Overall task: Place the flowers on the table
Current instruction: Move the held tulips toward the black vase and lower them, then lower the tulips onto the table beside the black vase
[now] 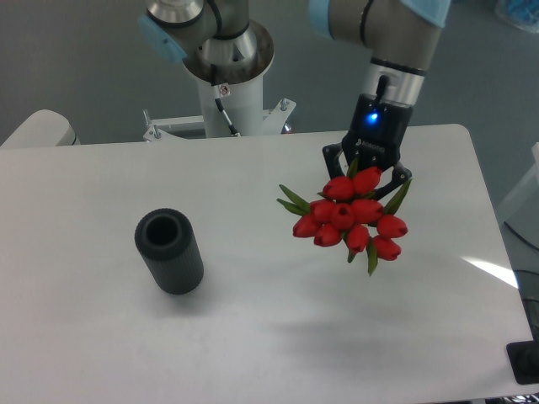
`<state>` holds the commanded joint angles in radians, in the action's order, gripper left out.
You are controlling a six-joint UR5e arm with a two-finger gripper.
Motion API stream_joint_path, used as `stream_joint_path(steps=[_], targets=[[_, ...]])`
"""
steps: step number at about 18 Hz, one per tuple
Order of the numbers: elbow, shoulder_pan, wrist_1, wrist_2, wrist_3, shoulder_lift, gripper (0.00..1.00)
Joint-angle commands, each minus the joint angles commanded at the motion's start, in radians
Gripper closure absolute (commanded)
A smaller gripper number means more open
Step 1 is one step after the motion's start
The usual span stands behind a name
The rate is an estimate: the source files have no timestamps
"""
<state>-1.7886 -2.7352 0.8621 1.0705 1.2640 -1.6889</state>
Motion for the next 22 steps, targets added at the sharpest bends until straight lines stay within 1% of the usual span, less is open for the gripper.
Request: stream_joint_path(steps=[5, 11, 13, 19, 22], targets=[[0.006, 0.031, 0.002, 0.092, 0.000, -0.015, 0.87], [0.015, 0.130, 0.000, 0.285, -0.002, -0.077, 0.87], [0.015, 0.158, 0.000, 0.347, 0.000, -0.080, 0.87], [0.021, 0.209, -0.003, 0.465, -0.002, -0.138, 0.87], [0.034, 0.216, -0.008, 0.490, -0.002, -0.172, 0.87]])
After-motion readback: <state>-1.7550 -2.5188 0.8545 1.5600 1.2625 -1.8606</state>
